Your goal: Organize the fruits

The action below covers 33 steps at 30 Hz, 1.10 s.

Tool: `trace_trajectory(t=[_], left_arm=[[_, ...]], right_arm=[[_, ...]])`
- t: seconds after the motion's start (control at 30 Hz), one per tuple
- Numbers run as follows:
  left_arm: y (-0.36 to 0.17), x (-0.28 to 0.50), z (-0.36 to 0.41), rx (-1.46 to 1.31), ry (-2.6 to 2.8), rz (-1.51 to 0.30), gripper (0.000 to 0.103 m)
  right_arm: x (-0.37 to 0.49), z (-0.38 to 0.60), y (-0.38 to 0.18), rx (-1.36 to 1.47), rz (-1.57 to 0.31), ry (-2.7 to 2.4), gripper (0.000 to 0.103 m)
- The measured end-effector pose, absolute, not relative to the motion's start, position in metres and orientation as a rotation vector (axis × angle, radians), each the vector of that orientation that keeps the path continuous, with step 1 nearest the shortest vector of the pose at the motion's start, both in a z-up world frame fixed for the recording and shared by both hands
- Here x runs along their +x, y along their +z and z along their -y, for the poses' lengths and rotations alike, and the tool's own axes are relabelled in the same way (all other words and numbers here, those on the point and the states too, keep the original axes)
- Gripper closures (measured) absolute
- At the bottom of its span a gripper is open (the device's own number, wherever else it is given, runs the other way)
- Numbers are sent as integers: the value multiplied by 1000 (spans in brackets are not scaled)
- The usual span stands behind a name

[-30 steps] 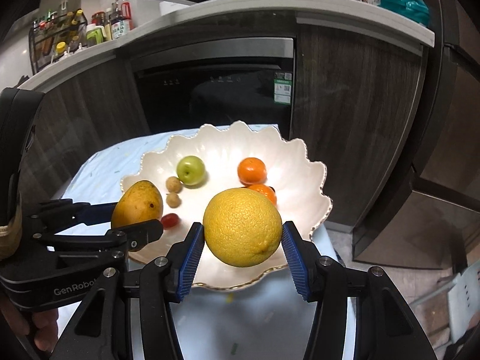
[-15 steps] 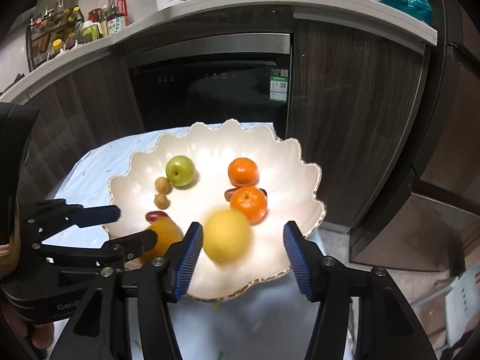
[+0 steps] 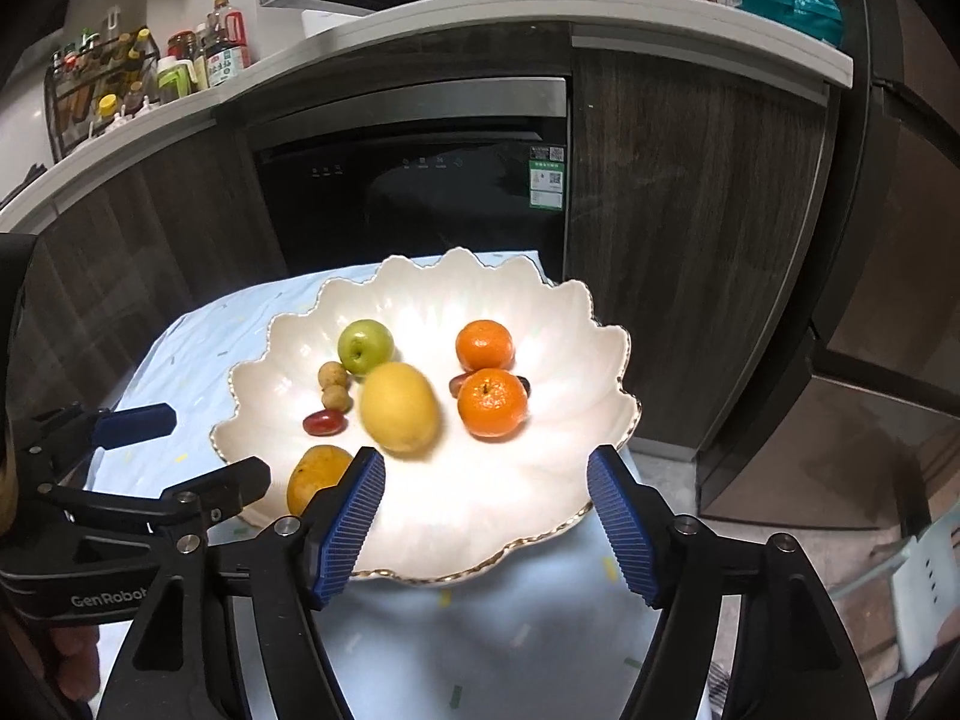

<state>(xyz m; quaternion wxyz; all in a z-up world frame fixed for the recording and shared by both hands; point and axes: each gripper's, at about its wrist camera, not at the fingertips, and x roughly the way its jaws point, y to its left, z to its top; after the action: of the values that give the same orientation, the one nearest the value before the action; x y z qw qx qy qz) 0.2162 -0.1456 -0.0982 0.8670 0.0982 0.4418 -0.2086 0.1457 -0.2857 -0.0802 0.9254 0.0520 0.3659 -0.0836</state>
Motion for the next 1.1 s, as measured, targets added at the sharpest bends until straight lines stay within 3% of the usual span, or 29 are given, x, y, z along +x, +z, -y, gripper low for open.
trace_trajectory(t=[1.1], left_arm=[[-53,140,74,93,-309,-815,12]], right_arm=[[81,230,-37,43,-677,-158,28]])
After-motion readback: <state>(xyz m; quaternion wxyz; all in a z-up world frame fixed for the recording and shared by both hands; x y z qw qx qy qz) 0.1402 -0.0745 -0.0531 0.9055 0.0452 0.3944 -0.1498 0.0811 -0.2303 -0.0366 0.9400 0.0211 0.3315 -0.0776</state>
